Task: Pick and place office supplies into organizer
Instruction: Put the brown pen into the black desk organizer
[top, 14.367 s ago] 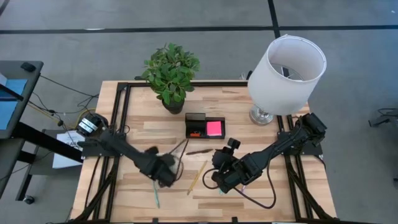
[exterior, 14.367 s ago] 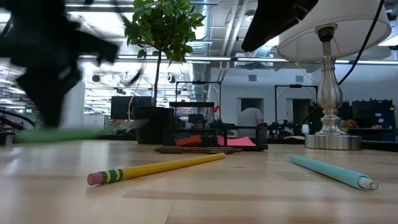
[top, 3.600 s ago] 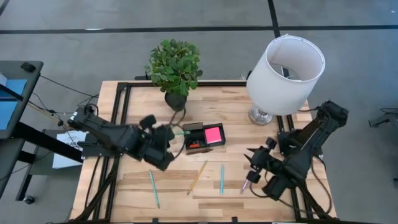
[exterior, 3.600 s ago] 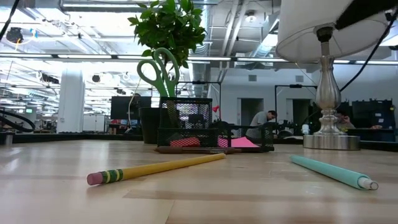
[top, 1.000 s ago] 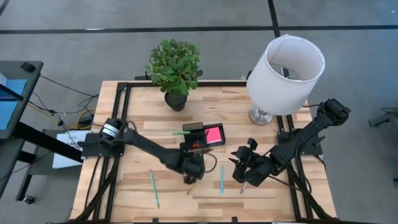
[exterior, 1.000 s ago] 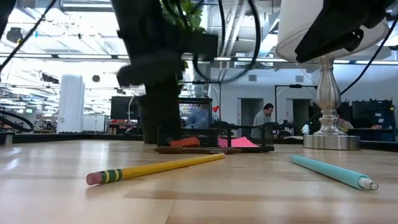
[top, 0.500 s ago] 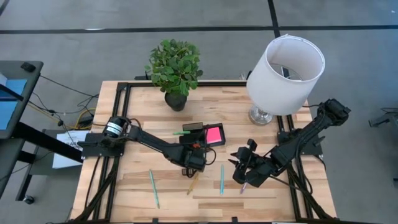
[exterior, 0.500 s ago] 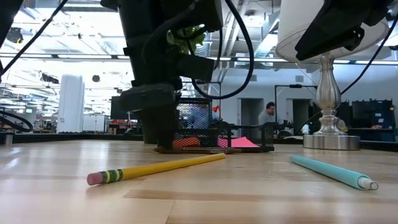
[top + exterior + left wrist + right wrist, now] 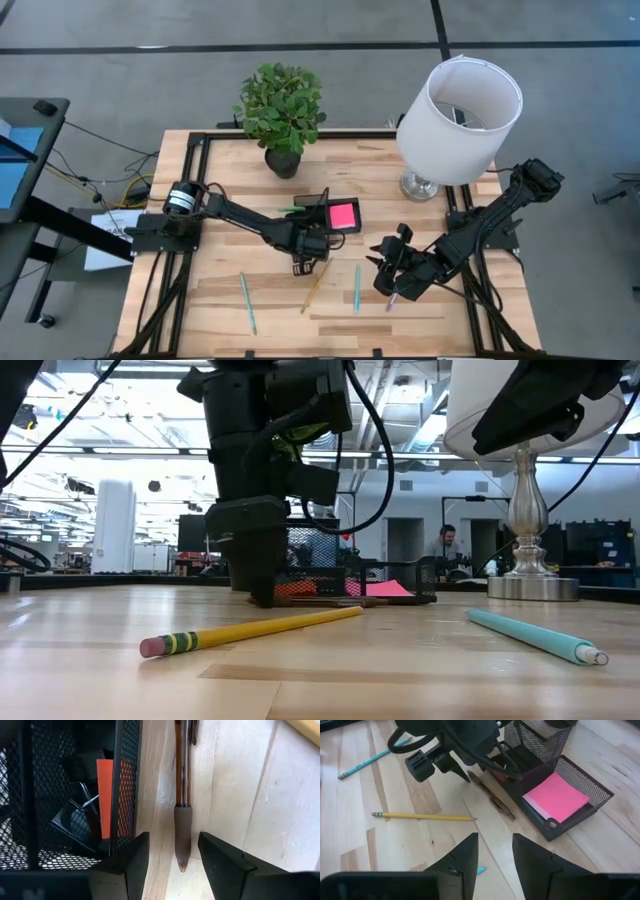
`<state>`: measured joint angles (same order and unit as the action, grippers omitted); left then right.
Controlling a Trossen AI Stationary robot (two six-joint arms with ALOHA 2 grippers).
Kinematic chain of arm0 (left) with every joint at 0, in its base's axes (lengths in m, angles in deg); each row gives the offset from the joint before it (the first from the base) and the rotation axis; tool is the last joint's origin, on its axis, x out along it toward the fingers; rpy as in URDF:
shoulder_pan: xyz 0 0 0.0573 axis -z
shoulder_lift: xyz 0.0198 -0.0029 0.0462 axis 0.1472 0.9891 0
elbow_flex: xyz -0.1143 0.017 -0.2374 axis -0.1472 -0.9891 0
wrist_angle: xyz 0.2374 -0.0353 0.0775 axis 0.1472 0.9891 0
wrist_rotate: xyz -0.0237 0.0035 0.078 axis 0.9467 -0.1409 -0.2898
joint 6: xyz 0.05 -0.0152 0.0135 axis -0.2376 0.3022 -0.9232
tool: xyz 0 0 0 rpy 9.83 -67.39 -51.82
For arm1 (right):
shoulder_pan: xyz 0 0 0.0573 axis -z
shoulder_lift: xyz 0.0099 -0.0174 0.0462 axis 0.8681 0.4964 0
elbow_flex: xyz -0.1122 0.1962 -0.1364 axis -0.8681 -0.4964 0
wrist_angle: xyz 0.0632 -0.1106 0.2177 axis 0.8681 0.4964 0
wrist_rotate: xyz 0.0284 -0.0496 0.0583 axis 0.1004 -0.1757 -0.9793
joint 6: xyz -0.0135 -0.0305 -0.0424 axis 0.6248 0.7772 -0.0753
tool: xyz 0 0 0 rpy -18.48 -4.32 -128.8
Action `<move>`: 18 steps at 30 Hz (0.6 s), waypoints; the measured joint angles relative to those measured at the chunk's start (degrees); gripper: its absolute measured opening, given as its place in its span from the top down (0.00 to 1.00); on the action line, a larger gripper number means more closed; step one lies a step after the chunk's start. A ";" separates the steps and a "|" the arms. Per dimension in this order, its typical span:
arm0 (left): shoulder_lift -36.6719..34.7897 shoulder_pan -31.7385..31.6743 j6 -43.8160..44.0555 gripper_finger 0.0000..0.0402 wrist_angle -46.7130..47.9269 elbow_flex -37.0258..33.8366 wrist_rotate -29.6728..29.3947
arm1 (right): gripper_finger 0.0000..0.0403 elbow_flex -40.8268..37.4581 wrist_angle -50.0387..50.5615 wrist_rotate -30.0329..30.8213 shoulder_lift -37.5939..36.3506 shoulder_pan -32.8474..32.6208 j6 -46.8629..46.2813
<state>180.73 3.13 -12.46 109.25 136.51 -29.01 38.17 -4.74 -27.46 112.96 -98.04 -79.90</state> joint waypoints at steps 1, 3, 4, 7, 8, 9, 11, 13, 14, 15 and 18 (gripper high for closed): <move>0.02 -0.09 0.56 0.58 -0.07 -0.02 -0.13 | 0.72 0.00 -0.02 0.00 0.00 0.00 0.00; 0.10 -0.09 1.30 0.59 -0.36 -0.08 -0.49 | 0.72 -0.02 0.00 0.00 0.00 0.00 0.00; 0.10 -0.09 1.35 0.60 -0.41 -0.03 -0.41 | 0.72 0.00 -0.02 0.00 0.00 0.00 0.00; 0.21 -0.14 1.09 0.65 -0.41 0.14 1.90 | 0.72 0.00 0.00 0.00 0.00 0.00 0.00; 0.23 -0.21 1.09 0.68 -0.50 0.14 3.08 | 0.72 0.00 -0.02 0.02 0.00 0.00 0.00; 0.23 -0.27 1.16 0.71 -0.55 0.14 4.23 | 0.72 0.00 0.00 0.01 0.00 0.00 0.00; 0.27 -0.38 1.37 0.78 -0.70 0.14 5.84 | 0.72 0.00 0.00 0.02 0.00 0.00 0.00; 0.30 -0.59 1.69 0.86 -0.91 0.15 7.57 | 0.72 0.00 0.00 0.02 0.00 0.00 0.00; 0.32 -0.60 2.09 0.90 -0.91 0.15 8.06 | 0.72 0.00 -0.02 0.02 0.00 0.00 -0.02; 0.32 -0.46 2.76 0.94 -0.84 0.14 8.21 | 0.72 0.00 -0.02 0.02 0.00 0.00 -0.02; 0.41 0.42 5.00 0.96 0.07 0.89 7.50 | 0.72 0.00 -0.08 0.02 0.00 0.00 -0.02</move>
<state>181.14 3.55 -7.45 109.32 137.40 -21.50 38.17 -4.83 -27.44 112.96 -98.04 -79.92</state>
